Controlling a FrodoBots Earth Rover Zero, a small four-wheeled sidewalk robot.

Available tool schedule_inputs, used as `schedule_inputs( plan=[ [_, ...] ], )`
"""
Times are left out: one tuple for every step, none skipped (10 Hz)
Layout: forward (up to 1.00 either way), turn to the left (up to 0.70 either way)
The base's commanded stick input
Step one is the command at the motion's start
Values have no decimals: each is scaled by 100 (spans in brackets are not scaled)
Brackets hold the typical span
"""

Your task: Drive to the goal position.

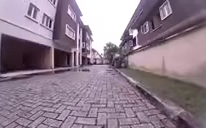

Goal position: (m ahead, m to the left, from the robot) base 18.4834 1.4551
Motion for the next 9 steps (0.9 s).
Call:
schedule_inputs(
  plan=[
    [50, 0],
    [50, 0],
    [50, 0],
    [50, 0],
    [50, 0],
    [50, 0],
    [50, 0],
    [50, 0],
    [50, 0]
  ],
)
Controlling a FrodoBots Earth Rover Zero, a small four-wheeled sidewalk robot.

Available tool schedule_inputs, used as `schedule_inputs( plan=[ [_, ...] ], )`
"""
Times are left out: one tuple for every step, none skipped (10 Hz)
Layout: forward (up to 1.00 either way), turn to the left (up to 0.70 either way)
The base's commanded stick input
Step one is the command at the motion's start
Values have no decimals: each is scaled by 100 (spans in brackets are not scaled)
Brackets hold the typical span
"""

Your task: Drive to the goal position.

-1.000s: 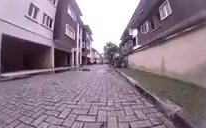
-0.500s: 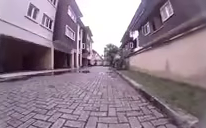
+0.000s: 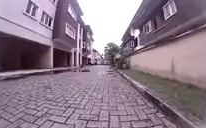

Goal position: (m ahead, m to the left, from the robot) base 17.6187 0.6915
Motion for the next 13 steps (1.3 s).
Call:
schedule_inputs(
  plan=[
    [50, 0],
    [50, 0],
    [50, 0],
    [50, 0],
    [50, 0],
    [50, 0],
    [50, 0],
    [50, 0],
    [50, 0],
    [50, 0],
    [50, 0],
    [50, 0],
    [50, 0]
  ],
)
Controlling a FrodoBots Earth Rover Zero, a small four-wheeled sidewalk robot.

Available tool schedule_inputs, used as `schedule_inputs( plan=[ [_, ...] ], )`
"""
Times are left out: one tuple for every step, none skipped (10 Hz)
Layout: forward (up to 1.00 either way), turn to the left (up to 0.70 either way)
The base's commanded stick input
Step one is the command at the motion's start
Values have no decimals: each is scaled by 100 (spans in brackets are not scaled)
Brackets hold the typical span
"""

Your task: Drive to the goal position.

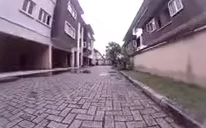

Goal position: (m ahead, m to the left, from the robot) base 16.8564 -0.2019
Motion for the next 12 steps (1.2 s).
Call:
schedule_inputs(
  plan=[
    [50, 0],
    [50, 0],
    [50, 0],
    [50, 0],
    [50, 0],
    [50, 0],
    [50, 0],
    [50, 0],
    [50, 0],
    [50, 0],
    [50, 0],
    [50, 0]
  ],
)
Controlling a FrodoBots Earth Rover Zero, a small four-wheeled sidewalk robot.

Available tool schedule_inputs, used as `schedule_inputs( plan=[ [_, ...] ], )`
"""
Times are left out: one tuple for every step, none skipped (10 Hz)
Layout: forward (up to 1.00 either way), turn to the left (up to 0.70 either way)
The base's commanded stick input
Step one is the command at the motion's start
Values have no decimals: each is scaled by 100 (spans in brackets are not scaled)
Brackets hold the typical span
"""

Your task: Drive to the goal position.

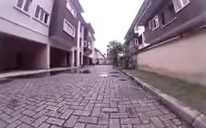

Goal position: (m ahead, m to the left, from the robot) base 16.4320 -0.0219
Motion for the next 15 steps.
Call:
schedule_inputs(
  plan=[
    [50, 0],
    [50, 0],
    [50, 0],
    [50, 0],
    [50, -8],
    [50, -40],
    [50, 0],
    [50, -1],
    [50, -18],
    [50, -16],
    [50, -1],
    [50, 0],
    [50, 0],
    [50, 0],
    [50, 0]
  ],
)
